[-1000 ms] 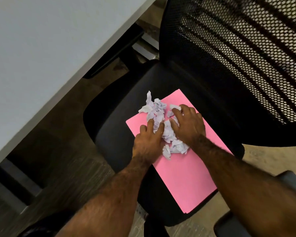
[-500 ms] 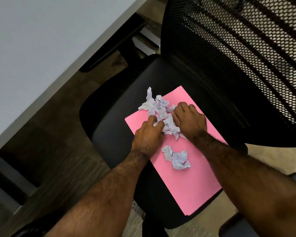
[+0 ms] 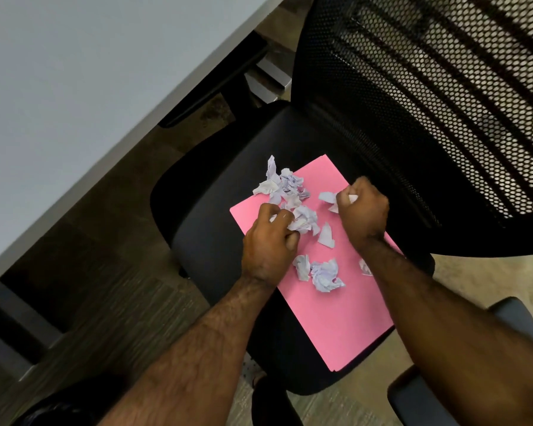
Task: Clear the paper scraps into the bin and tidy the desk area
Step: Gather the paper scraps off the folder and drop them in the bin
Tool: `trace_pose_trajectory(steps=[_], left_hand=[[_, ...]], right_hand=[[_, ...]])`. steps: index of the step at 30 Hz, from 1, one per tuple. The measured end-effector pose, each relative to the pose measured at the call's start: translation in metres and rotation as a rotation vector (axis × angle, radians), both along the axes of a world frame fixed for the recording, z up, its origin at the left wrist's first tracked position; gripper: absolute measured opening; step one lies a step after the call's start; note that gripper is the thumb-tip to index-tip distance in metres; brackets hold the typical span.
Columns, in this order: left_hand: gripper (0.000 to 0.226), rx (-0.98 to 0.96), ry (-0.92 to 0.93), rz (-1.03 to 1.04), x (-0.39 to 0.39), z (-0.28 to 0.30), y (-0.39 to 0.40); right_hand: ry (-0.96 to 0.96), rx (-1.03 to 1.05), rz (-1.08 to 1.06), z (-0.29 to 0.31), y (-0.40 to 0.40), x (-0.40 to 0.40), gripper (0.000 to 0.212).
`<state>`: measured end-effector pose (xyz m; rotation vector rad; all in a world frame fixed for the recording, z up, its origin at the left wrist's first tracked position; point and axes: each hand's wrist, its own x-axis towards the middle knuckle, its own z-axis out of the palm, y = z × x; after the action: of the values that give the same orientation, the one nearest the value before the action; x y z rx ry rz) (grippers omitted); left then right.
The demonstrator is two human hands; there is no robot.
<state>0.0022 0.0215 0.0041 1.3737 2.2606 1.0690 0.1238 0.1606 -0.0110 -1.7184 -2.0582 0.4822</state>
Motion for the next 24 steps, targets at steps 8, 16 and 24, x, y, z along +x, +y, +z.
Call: trace_pose_trajectory(steps=[8, 16, 24], left_hand=[[0.016, 0.122, -0.090, 0.095, 0.001, 0.028, -0.016], [0.018, 0.273, -0.110, 0.287, -0.022, 0.062, -0.076], [0.021, 0.352, -0.127, 0.540, -0.050, 0.068, -0.223]], right_hand=[[0.307, 0.043, -0.287, 0.046, -0.023, -0.013, 0.029], [0.502, -0.165, -0.236, 0.061, -0.098, -0.054, 0.032], [0.530, -0.383, 0.078, 0.061, -0.239, -0.142, 0.025]])
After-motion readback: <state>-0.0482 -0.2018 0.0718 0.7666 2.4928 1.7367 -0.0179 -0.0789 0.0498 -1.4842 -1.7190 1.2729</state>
